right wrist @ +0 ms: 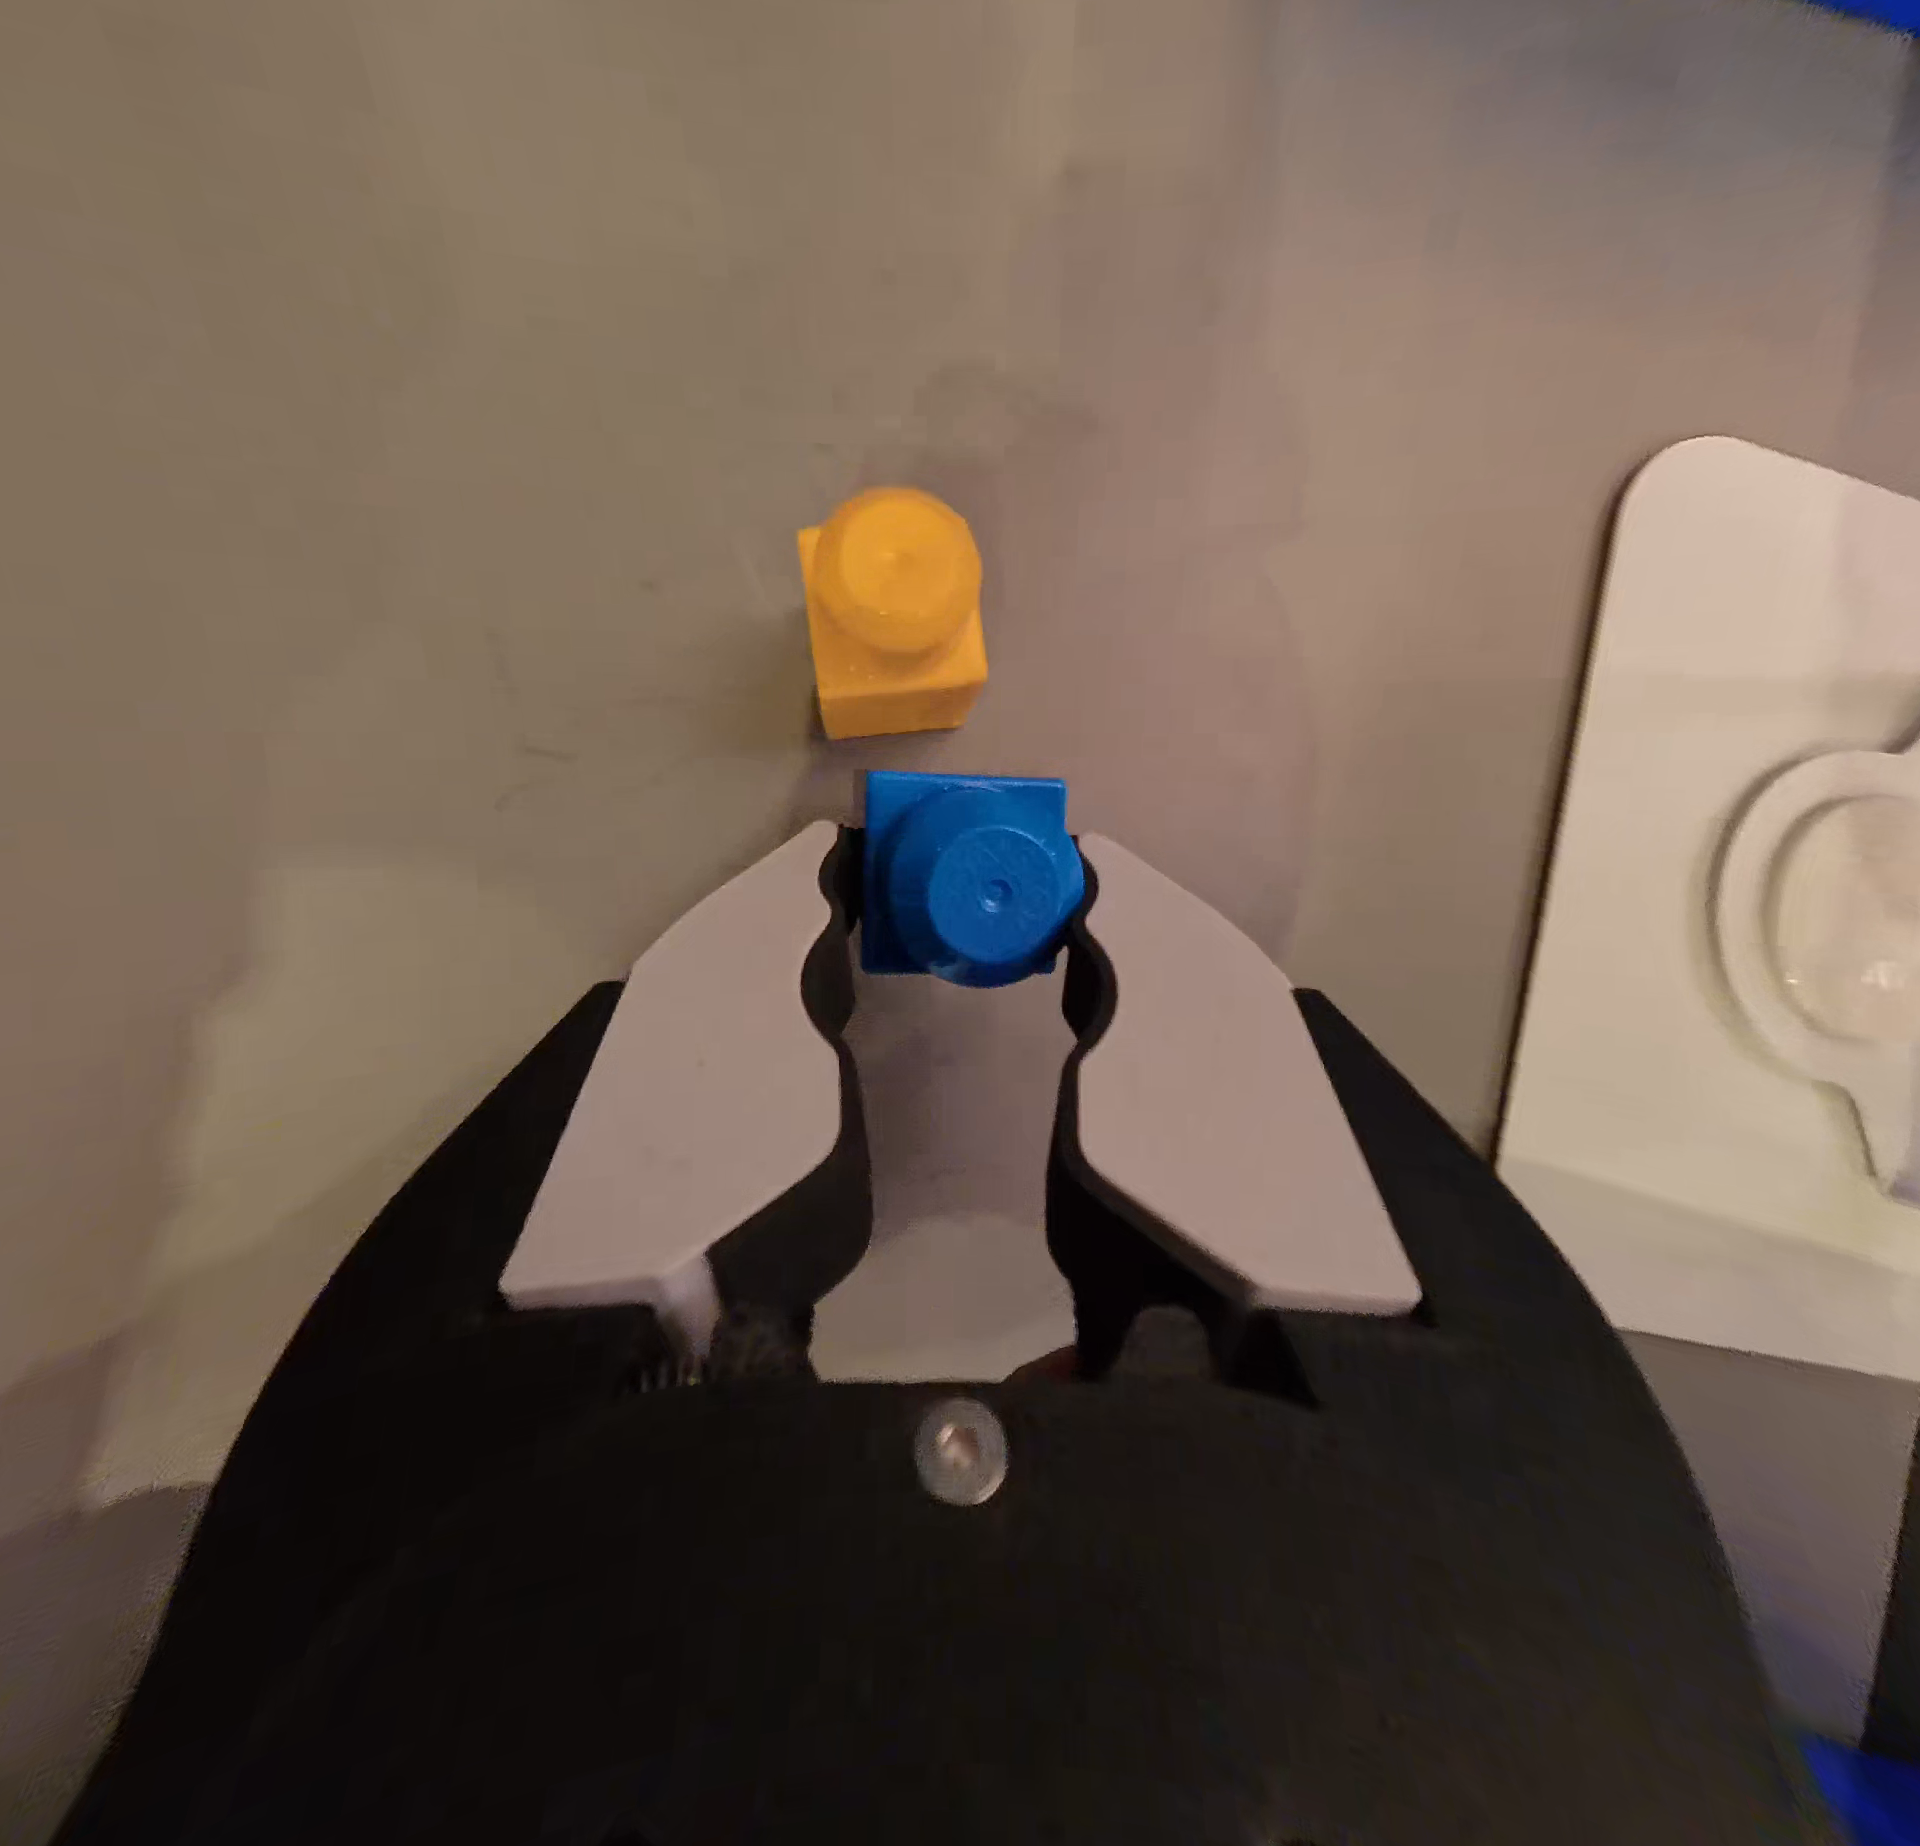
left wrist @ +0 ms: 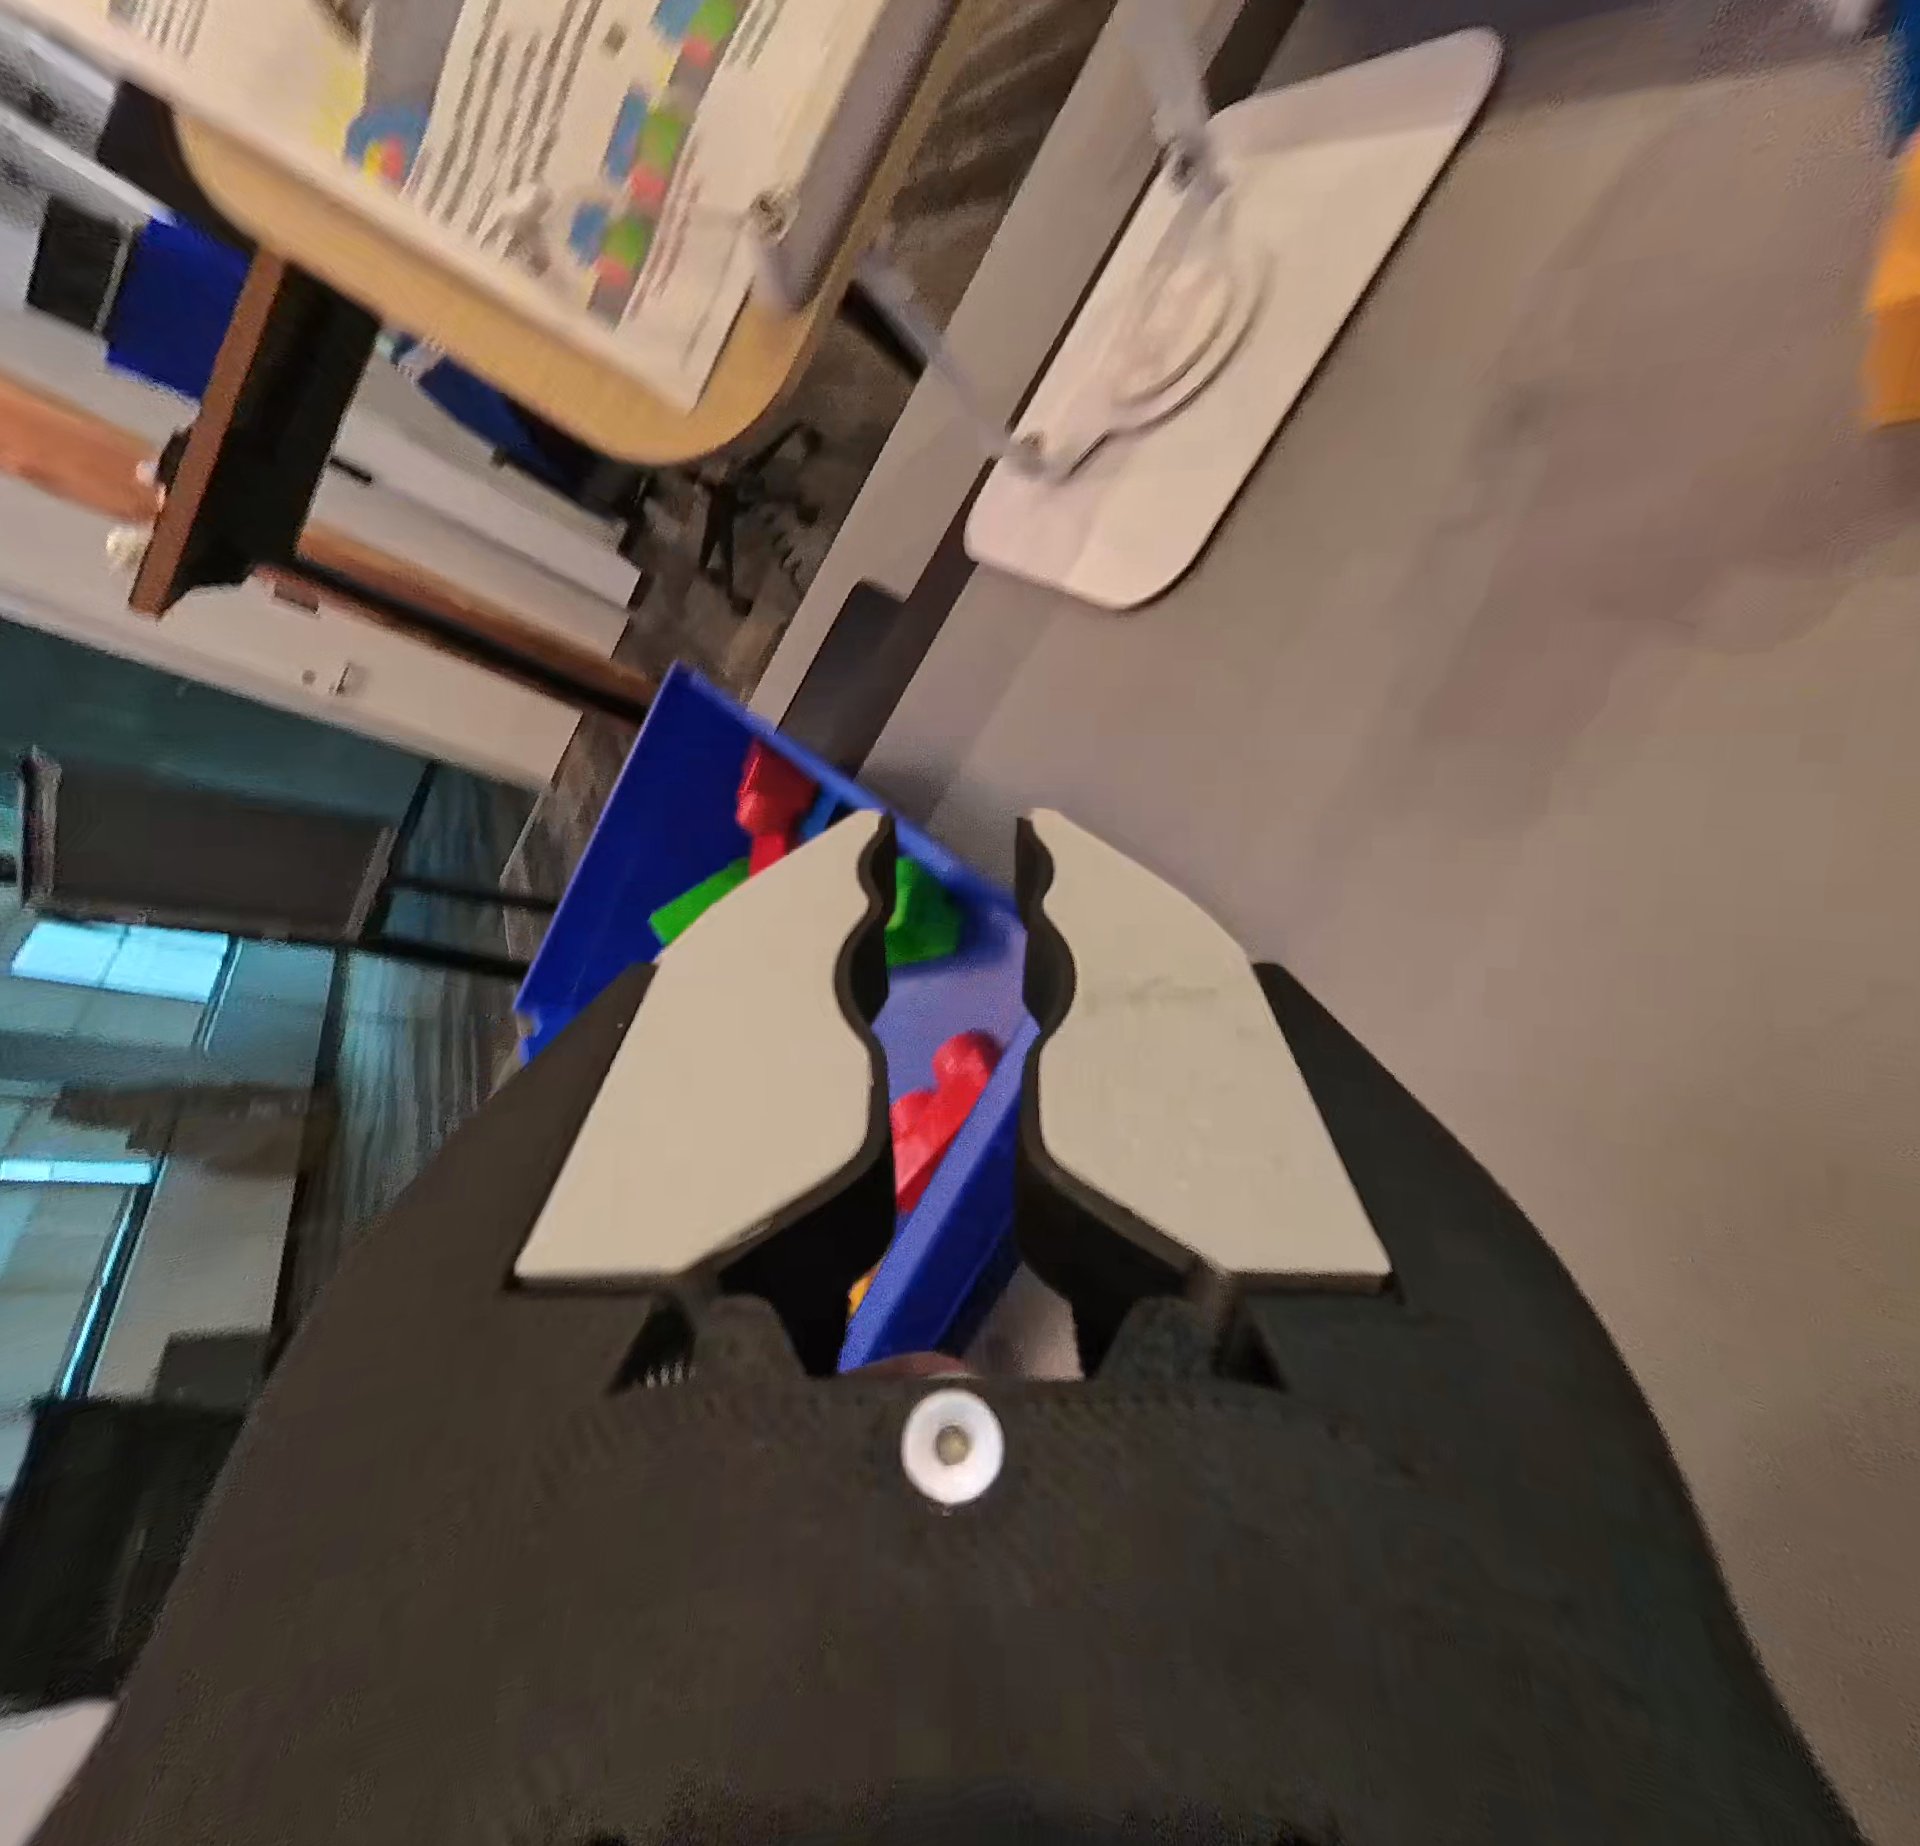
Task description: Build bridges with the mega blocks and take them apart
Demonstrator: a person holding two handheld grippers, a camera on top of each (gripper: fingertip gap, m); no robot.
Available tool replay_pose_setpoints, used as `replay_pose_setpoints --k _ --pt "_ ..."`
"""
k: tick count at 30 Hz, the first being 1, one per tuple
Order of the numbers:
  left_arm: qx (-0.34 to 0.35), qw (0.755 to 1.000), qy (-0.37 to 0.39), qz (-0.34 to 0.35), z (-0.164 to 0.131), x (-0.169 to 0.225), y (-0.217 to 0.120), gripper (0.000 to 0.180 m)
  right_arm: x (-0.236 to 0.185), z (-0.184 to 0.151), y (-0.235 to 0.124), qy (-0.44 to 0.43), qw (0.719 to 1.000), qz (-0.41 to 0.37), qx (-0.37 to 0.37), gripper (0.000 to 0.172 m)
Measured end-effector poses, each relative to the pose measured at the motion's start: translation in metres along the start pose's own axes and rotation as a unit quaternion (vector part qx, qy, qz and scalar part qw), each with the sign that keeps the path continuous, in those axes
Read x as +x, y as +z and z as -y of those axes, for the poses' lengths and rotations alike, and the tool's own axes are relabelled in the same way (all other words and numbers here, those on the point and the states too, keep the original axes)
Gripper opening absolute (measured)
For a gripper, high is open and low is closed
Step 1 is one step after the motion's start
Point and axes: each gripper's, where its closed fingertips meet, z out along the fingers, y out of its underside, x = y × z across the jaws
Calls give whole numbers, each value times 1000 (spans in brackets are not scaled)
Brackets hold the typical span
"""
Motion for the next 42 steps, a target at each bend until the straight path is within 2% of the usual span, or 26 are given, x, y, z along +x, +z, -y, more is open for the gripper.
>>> replay_pose_setpoints --k 4,8,9,11,12,15,19,21,23,27,29,33,36,37,38,40,41,42 --pt "-61 998 -18 28 -39 -46 -6 25 -4 -5 16 -8 1000 -3 -22 38" --pt "-140 990 -31 -14 -82 -63 6 33 -9 -1 26 -5 1000 6 -12 37" --pt "-159 986 -28 -35 -91 -62 11 33 -10 -2 27 -3 1000 10 -14 38" --pt "-187 980 -10 -73 -106 -57 22 32 -6 -4 28 -3 1000 -3 -21 56" --pt "-203 974 -4 -97 -113 -53 27 32 -5 -4 28 -2 1000 -5 -20 60" --pt "-243 958 20 -152 -134 -49 45 31 -4 0 24 2 1000 -5 -7 60" --pt "-252 927 75 -266 -156 -30 58 24 -3 1 22 4 1000 -8 2 59" --pt "-263 910 73 -311 -165 -22 61 24 -4 3 22 7 1000 -3 8 58" --pt "-249 907 93 -326 -161 -21 64 22 -3 3 22 10 1000 -2 12 58" --pt "-262 883 119 -371 -159 -16 59 24 -1 3 21 17 1000 0 18 57" --pt "-259 878 97 -390 -155 -17 57 31 1 2 19 20 1000 -1 20 56" --pt "-282 857 95 -421 -163 -16 54 24 1 2 19 24 999 2 26 55" --pt "-292 853 113 -417 -171 -14 65 33 1 1 21 24 999 3 22 54" --pt "-285 860 127 -404 -172 -14 72 42 1 1 21 24 999 2 23 54" --pt "-278 864 136 -397 -171 -13 76 43 2 1 21 25 999 2 24 54" --pt "-266 877 157 -368 -168 -16 83 39 2 1 21 26 999 1 26 54" --pt "-257 886 175 -345 -167 -18 87 27 3 1 20 26 999 0 26 54" --pt "-253 889 189 -332 -168 -18 88 7 3 1 20 27 999 0 27 54"
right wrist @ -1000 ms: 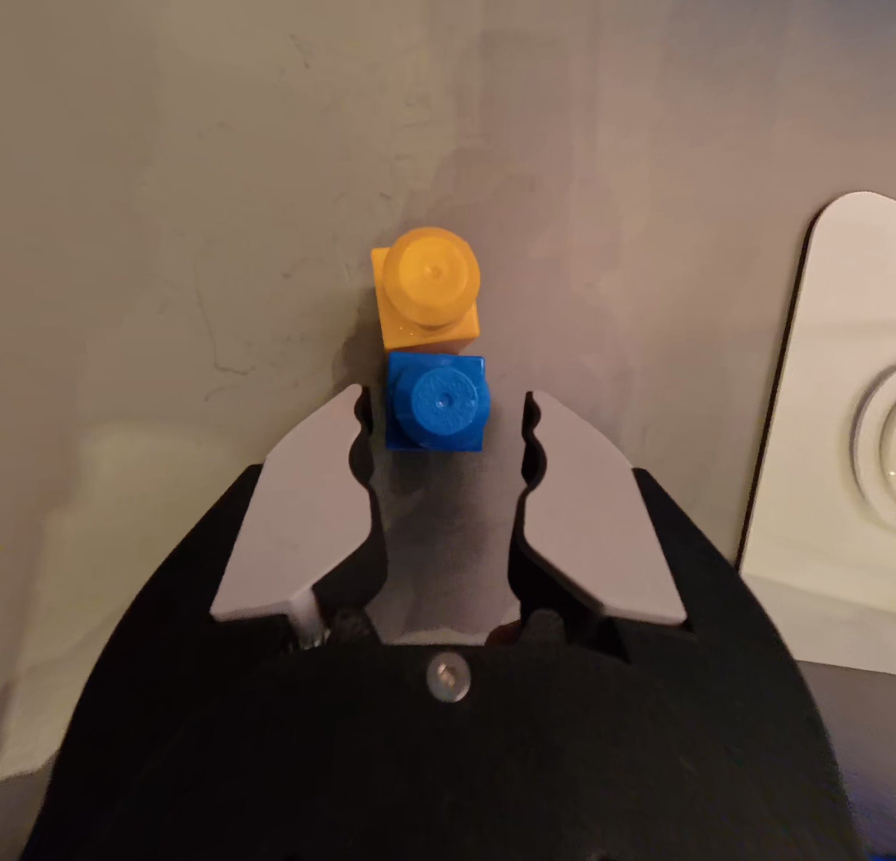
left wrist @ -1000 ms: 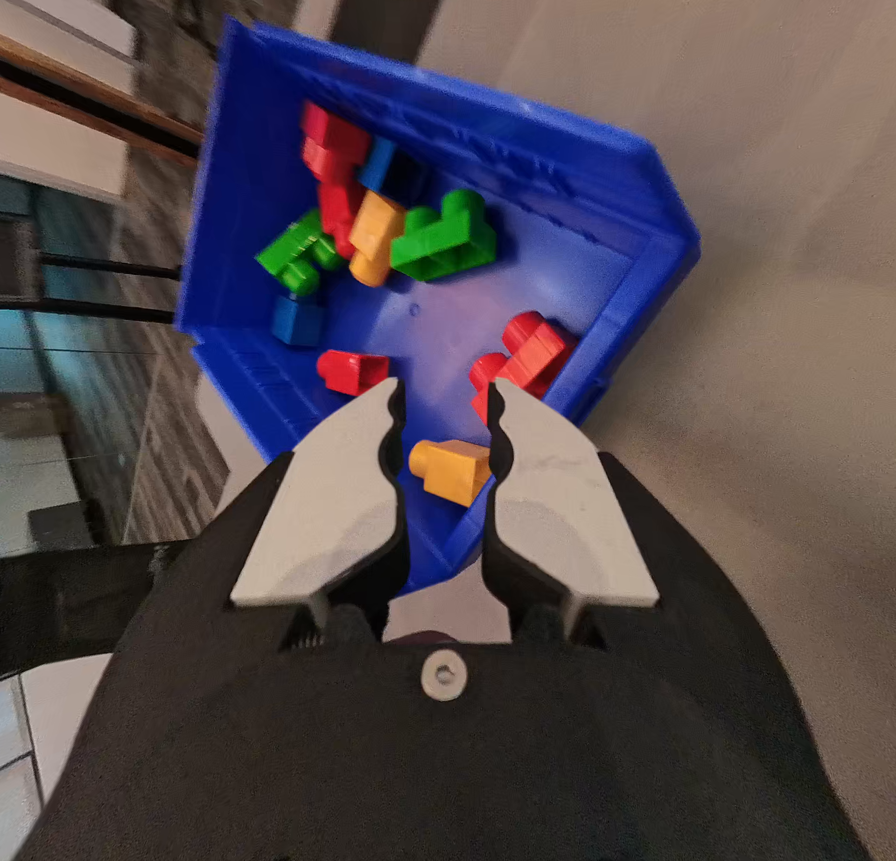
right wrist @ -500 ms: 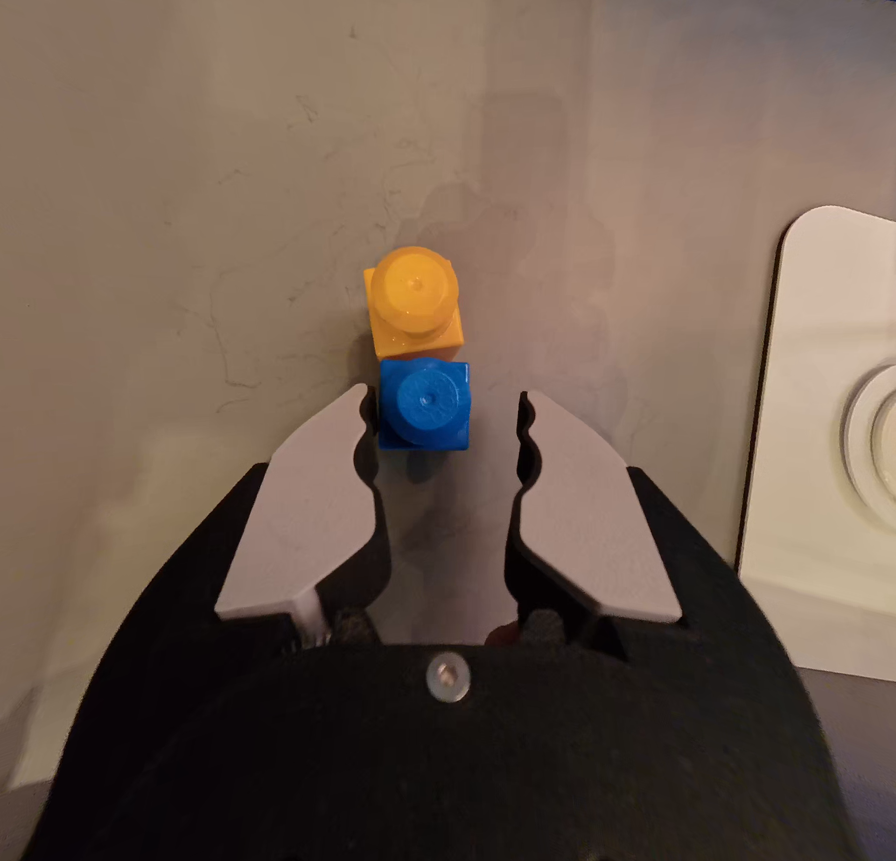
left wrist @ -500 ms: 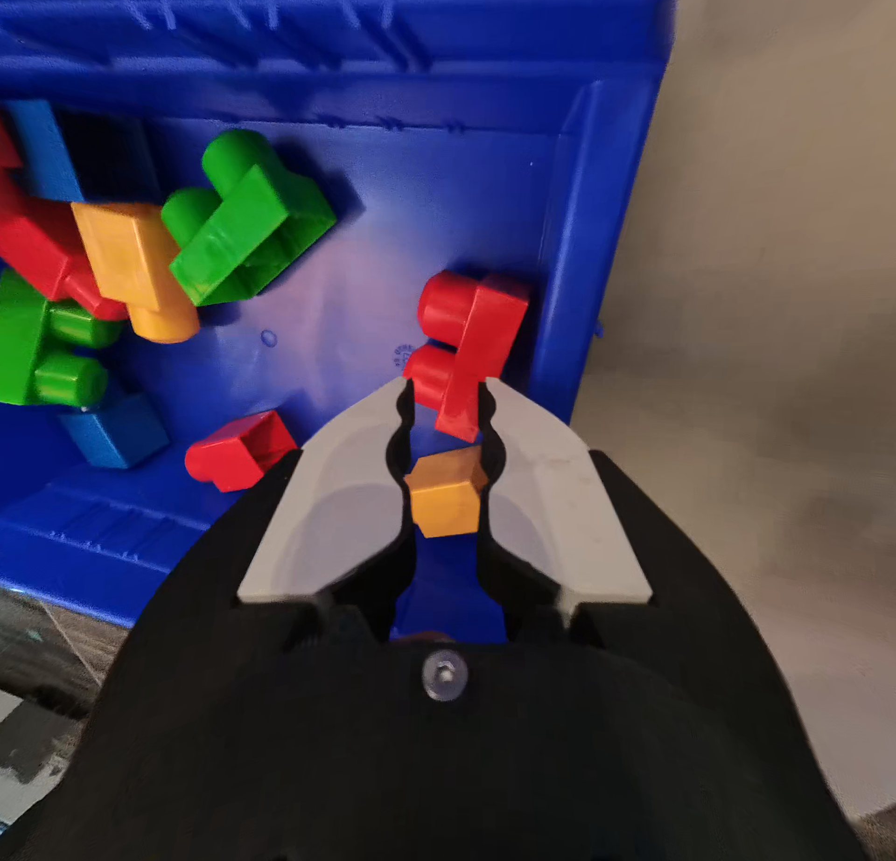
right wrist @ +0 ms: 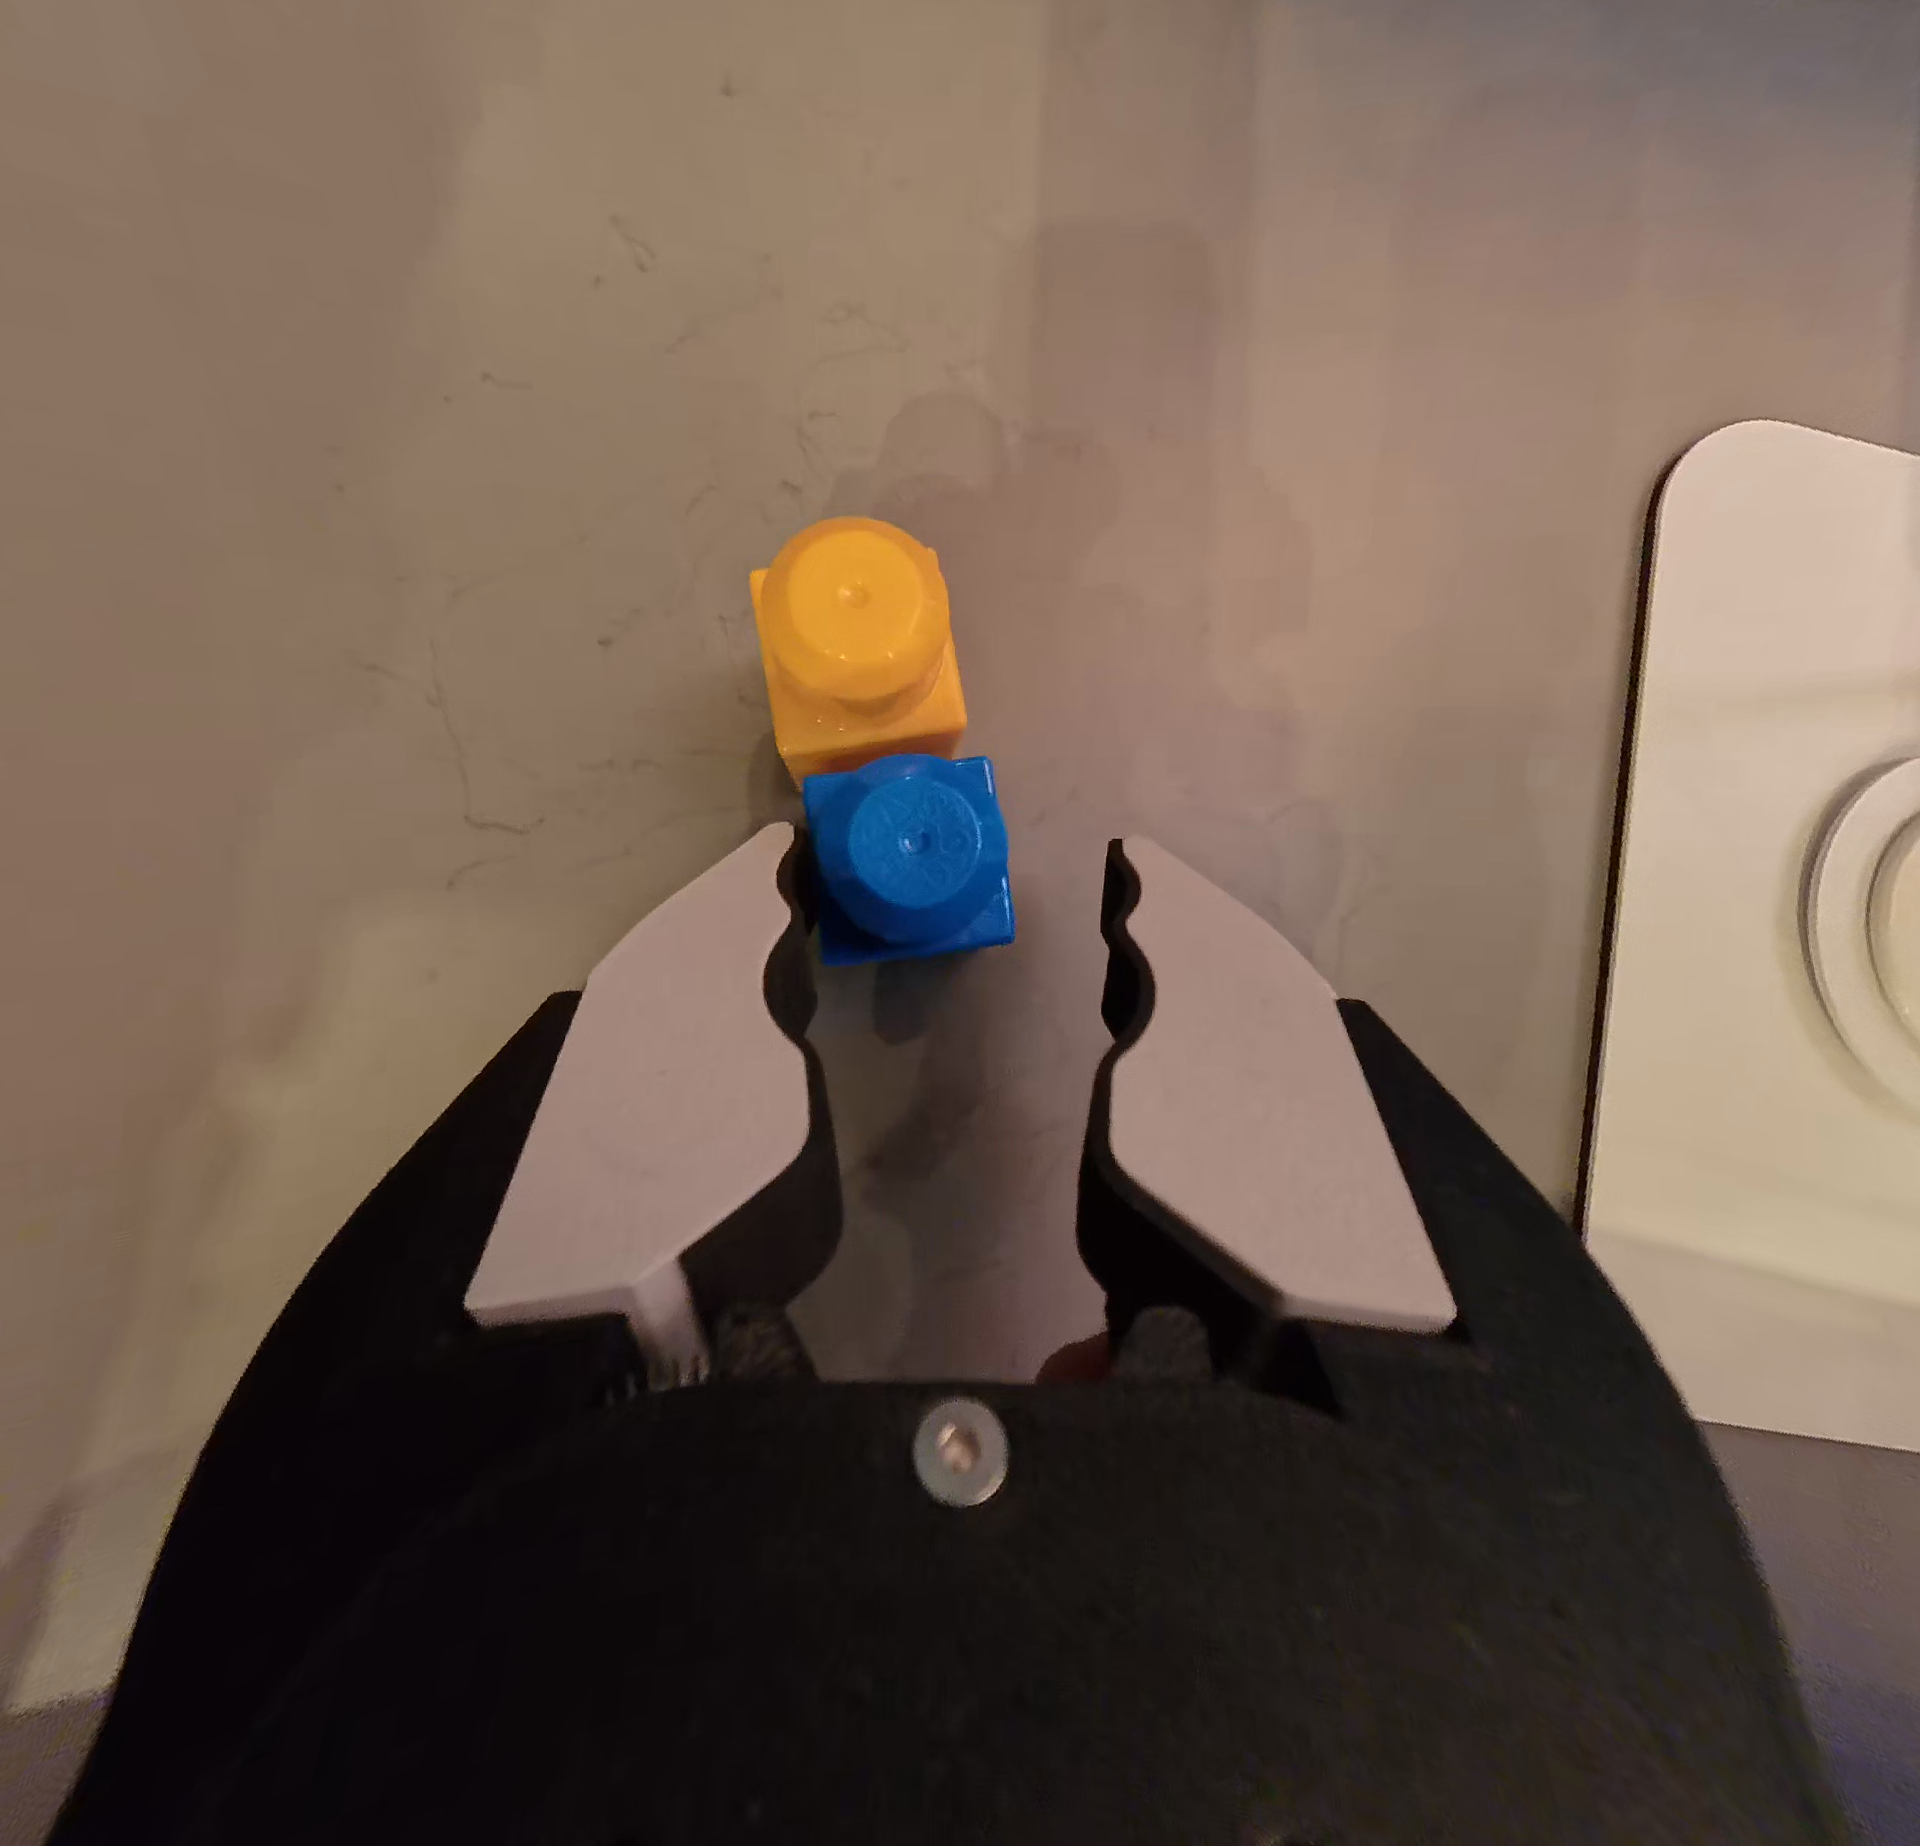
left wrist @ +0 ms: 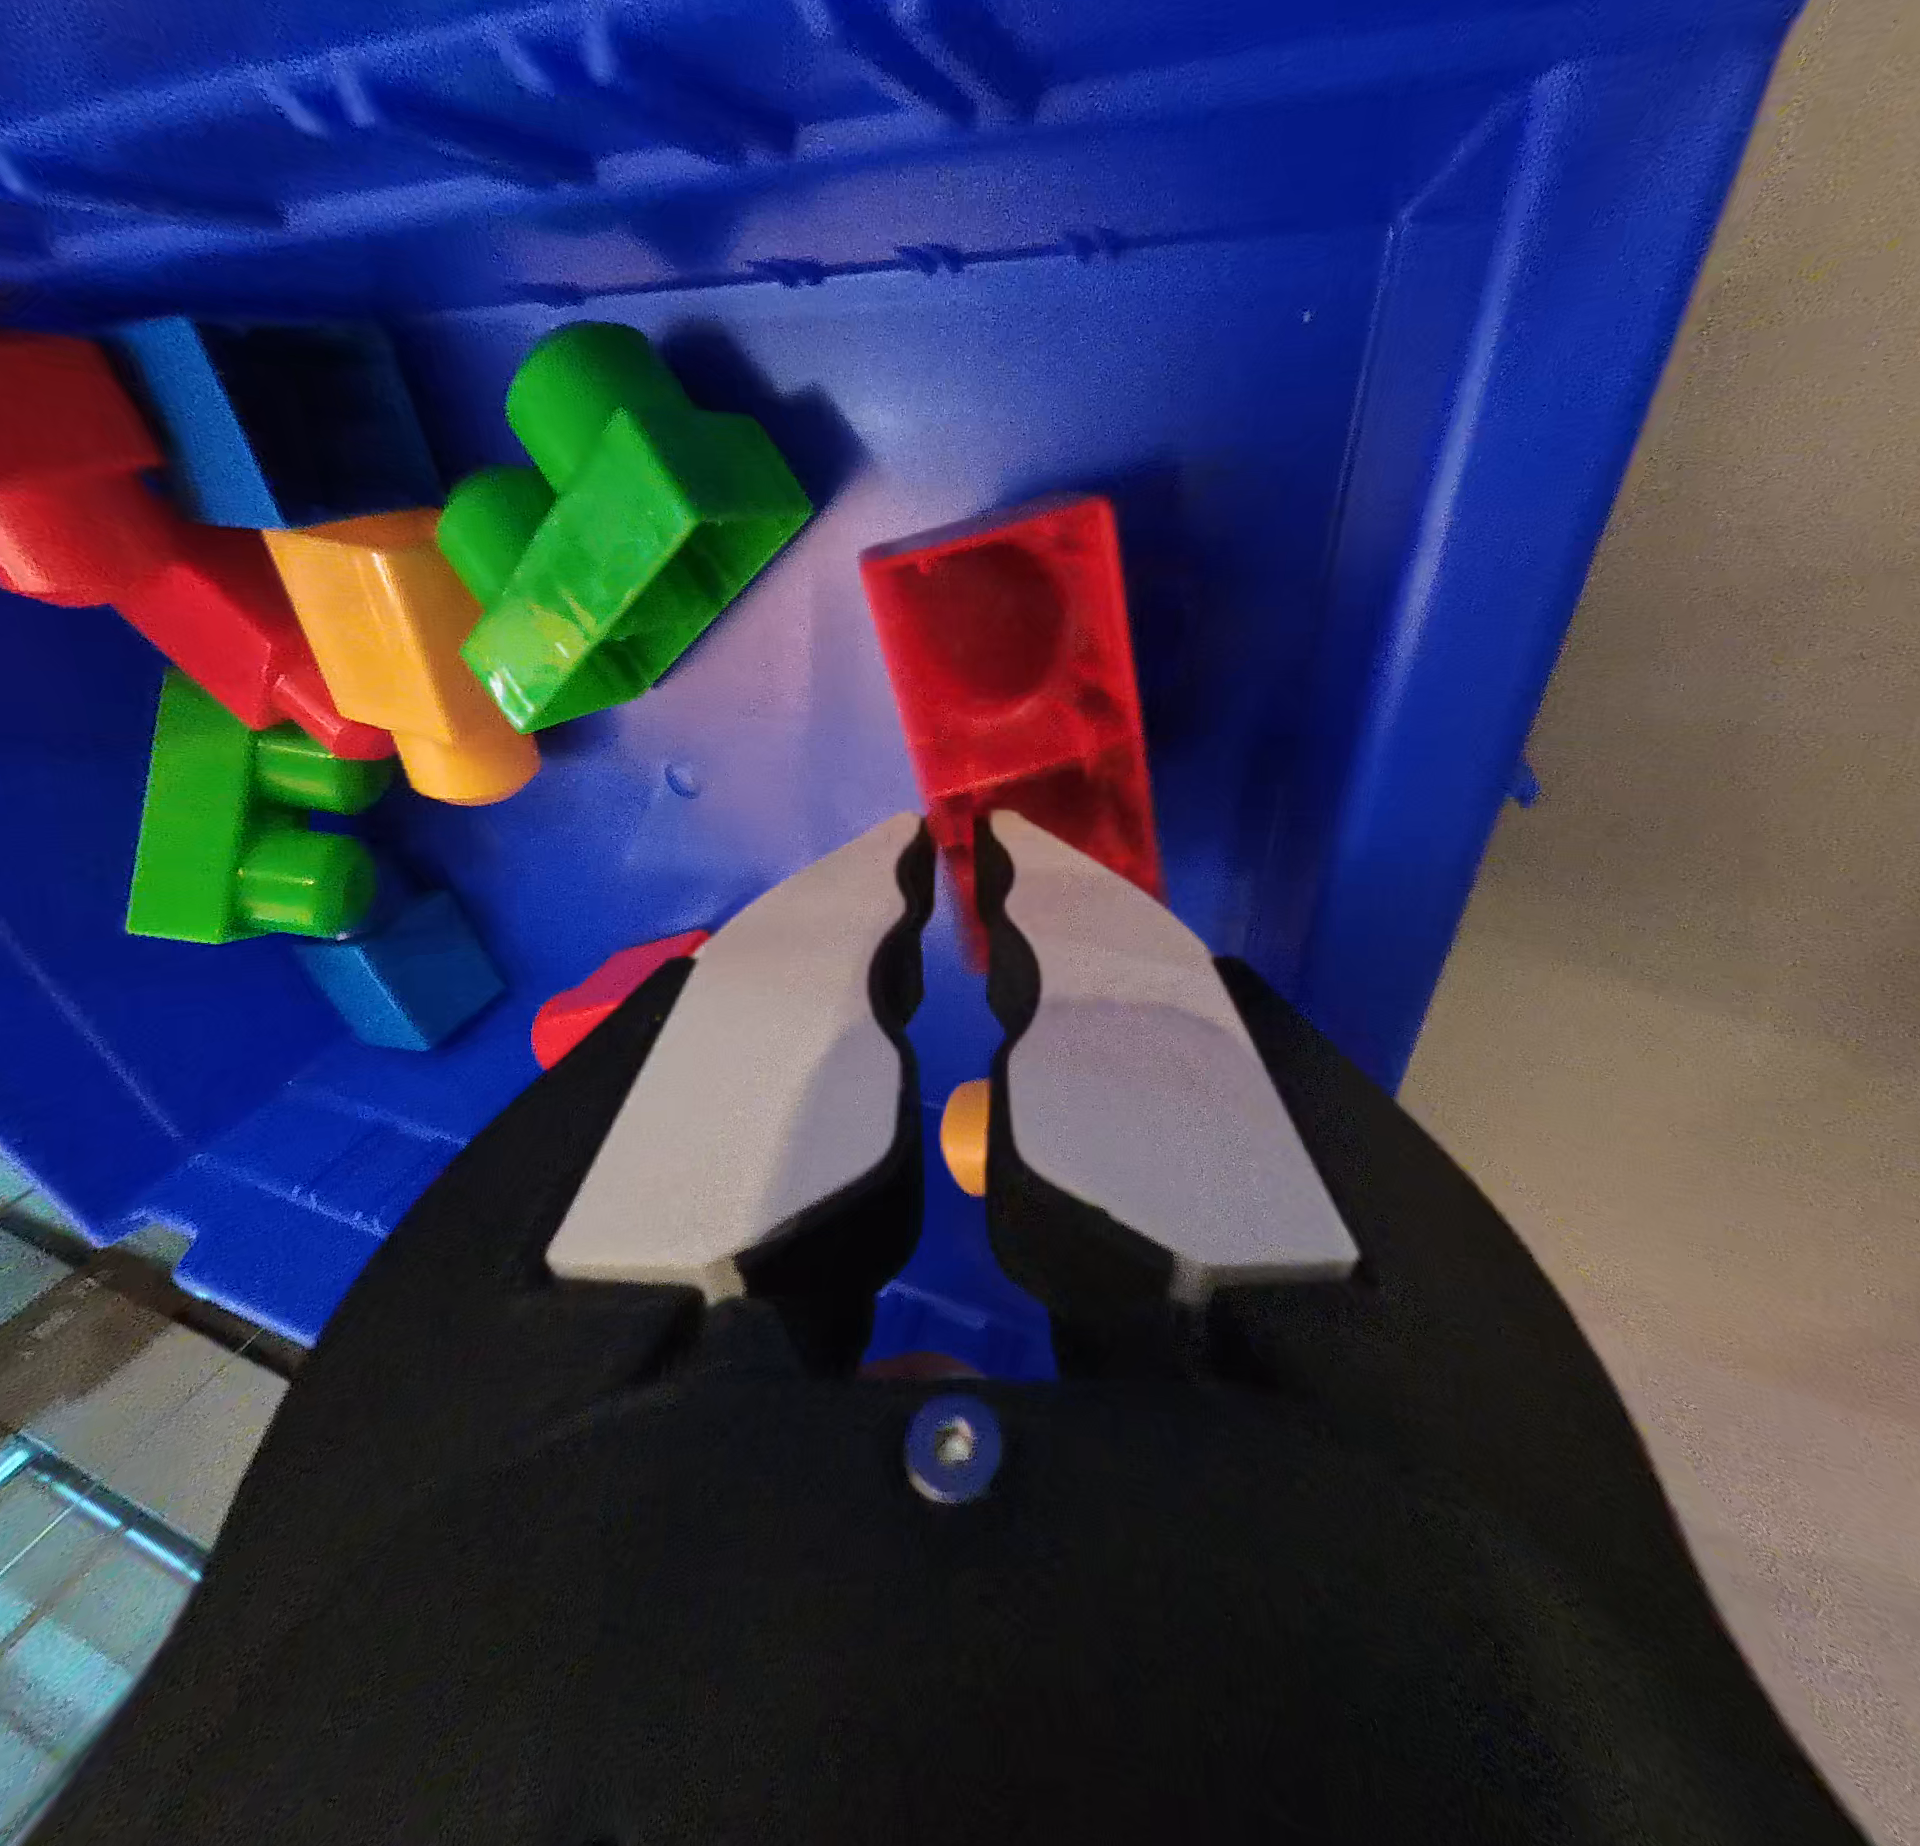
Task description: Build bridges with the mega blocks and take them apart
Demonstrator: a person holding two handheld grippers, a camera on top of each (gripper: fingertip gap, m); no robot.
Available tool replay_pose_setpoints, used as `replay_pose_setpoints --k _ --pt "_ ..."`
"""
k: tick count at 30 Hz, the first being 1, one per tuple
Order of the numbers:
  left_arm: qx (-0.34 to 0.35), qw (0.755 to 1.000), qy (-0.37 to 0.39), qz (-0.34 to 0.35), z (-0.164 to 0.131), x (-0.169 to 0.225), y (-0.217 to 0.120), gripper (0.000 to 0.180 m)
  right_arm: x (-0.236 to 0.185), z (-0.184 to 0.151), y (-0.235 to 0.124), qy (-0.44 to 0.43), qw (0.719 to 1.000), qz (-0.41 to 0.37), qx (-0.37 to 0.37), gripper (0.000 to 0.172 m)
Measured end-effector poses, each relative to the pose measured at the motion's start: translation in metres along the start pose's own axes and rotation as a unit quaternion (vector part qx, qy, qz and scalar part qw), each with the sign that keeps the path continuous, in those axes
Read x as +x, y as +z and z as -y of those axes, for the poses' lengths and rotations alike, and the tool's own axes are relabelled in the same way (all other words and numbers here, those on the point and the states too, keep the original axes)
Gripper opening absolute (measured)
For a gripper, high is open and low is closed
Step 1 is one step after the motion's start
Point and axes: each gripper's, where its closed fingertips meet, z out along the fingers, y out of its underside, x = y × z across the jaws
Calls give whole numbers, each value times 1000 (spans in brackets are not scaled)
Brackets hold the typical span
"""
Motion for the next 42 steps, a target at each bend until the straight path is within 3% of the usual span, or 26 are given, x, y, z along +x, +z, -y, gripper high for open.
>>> replay_pose_setpoints --k 12,17,22,27,32,35,42 --pt "20 982 -60 179 -1 -27 -12 4 4 3 -3 6 1000 -9 12 53" --pt "88 954 -145 247 4 -35 -52 4 9 10 -11 17 999 -16 33 57" --pt "228 910 -227 261 42 -22 -97 4 11 14 -19 14 999 -27 39 57" --pt "372 861 -255 236 107 7 -138 4 14 24 -29 14 997 -44 59 57" --pt "489 816 -268 152 181 36 -148 4 17 23 -37 7 997 -58 51 58" --pt "558 776 -276 100 220 46 -157 4 15 33 -46 5 996 -57 73 58" --pt "690 661 -290 -50 284 62 -178 4 -8 85 -68 61 968 28 242 56"
